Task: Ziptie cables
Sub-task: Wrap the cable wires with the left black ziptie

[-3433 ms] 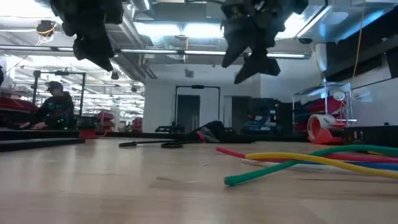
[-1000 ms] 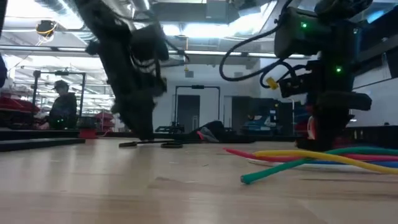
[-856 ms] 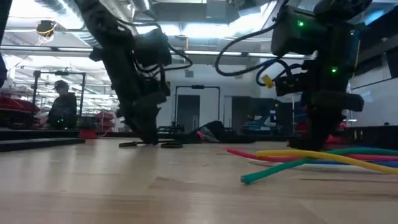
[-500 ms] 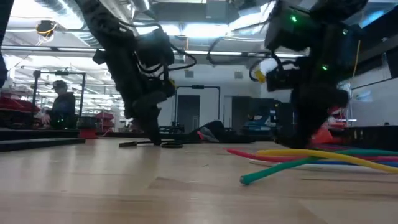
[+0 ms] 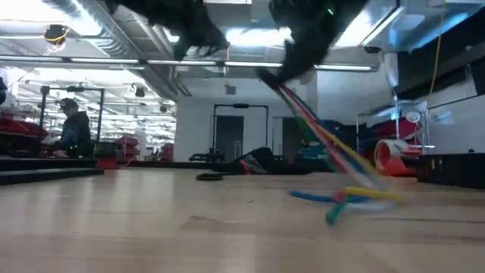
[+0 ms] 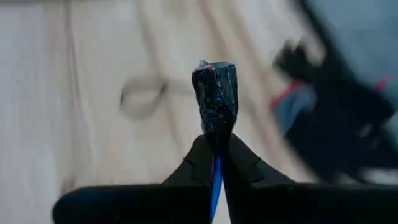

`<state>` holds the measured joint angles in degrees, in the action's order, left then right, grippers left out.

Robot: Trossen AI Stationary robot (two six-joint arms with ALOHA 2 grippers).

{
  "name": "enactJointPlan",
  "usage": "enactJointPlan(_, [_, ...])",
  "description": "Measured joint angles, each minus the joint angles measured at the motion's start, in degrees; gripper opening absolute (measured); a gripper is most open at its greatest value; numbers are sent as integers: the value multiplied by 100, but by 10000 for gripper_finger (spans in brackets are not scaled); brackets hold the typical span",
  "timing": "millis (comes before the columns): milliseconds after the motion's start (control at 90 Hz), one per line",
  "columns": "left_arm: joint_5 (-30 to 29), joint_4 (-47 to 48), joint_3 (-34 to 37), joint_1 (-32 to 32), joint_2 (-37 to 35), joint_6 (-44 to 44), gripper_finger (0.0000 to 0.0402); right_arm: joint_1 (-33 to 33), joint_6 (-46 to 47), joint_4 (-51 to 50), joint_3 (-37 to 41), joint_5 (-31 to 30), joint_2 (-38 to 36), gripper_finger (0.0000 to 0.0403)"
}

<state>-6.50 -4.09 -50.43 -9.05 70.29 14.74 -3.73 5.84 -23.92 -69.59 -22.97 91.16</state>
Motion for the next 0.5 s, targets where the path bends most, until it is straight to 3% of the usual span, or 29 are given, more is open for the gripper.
enactJointPlan(167, [22,-762,6,19,62,8,1,92,-777,485,-308,21,19,7])
enactJointPlan(500, [20,-1561,6,18,439,7,1,114,-768,432,-316,342,94,7])
